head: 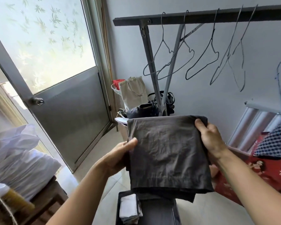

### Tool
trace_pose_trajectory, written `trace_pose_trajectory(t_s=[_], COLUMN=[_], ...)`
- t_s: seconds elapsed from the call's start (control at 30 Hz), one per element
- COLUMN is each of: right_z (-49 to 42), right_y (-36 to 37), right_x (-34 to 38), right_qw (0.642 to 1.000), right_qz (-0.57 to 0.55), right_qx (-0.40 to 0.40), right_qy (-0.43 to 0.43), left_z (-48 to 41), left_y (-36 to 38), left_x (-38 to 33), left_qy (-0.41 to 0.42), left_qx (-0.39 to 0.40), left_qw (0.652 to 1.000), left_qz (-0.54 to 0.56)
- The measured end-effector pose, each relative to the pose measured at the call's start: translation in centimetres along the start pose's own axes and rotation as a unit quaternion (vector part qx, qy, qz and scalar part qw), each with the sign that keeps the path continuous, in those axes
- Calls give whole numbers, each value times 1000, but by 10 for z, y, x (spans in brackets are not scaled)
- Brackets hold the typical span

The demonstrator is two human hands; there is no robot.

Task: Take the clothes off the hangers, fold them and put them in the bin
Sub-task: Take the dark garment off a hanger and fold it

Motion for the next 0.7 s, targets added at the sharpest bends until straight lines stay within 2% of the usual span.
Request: trace_pose_trajectory(t_s=[0.03, 0.1, 0.2, 0.27, 0.37, 0.6, 0.7], right_z=[-6, -13, -14, -15, -28, -80, -99], right_y=[3, 11, 31, 46, 69, 95, 104], right_x=[-6, -18, -44, -60, -92, -163, -196], right_qw=[1000, 997, 971, 961, 967, 955, 948], right_qz=[-3, -35, -135, -142, -82, -130, -140], right_qx=[-10, -1, 89, 126, 114, 31, 24], right_qy=[17, 68, 178, 198, 215, 264, 285], left_z=[-2, -9, -26, -38, -57, -110, -137], left_y=[-4, -17, -42, -58, -83, -146, -160], left_x=[2, 0, -3, -1, 8, 51, 81], left_qy=[4, 8, 11, 16, 4, -17, 1], left_qx=[14, -10, -47, -56, -68, -135, -114], left_qw=[1000, 999, 998, 997, 995, 985, 982], left_qz=[-14, -30, -42, -49, -69, -108, -151])
Point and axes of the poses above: each hand's wrist, its own z-axis away from the middle knuckle, its own y-axis out of the palm, x = y × z, the point moved 6 cm from there along -z, towards the middle knuckle, and after that the axes turned 14 degrees about y, right-handed, at the moved point
